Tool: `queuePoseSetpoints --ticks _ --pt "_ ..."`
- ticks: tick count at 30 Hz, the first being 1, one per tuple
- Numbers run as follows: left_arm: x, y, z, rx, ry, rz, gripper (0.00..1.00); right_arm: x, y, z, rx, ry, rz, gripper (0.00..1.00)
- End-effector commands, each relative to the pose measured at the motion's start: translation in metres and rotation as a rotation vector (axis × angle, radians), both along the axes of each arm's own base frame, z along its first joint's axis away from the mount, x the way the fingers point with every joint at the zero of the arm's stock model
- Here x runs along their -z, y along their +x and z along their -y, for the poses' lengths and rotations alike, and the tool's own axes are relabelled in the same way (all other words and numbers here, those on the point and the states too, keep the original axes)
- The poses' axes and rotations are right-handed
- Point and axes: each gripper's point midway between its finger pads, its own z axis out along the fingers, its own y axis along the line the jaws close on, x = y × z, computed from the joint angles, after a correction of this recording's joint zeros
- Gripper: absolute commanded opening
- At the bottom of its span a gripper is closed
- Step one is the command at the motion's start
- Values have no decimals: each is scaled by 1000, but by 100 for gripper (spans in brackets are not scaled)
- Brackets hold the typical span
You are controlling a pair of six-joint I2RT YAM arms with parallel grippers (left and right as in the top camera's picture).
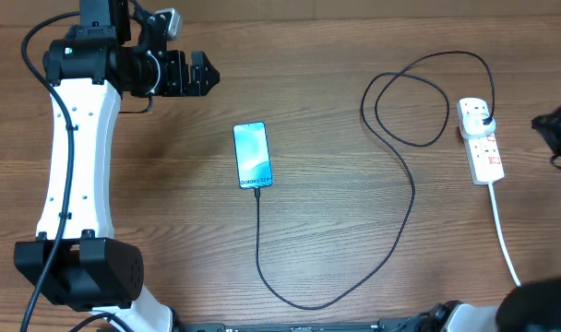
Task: Plug charger to phone and switch on socket
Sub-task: 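Lift the left gripper away and swing the right gripper toward the power strip, then position the right gripper over the power strip's orange switch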
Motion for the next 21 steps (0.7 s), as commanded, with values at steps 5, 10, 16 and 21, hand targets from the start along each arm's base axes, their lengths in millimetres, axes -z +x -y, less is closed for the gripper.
queuePoseSetpoints --ticks 5,10,16,21 --pt "10 3 -14 -46 89 -13 100 61 33 8 -95 218 34 4" --pt "10 3 -14 -46 89 -13 100 95 43 21 -33 286 -4 4" --pt "10 3 -14 -46 89 -13 100 139 37 39 100 375 1 4" --pt "10 3 -14 -46 89 -13 100 165 35 40 143 390 22 4"
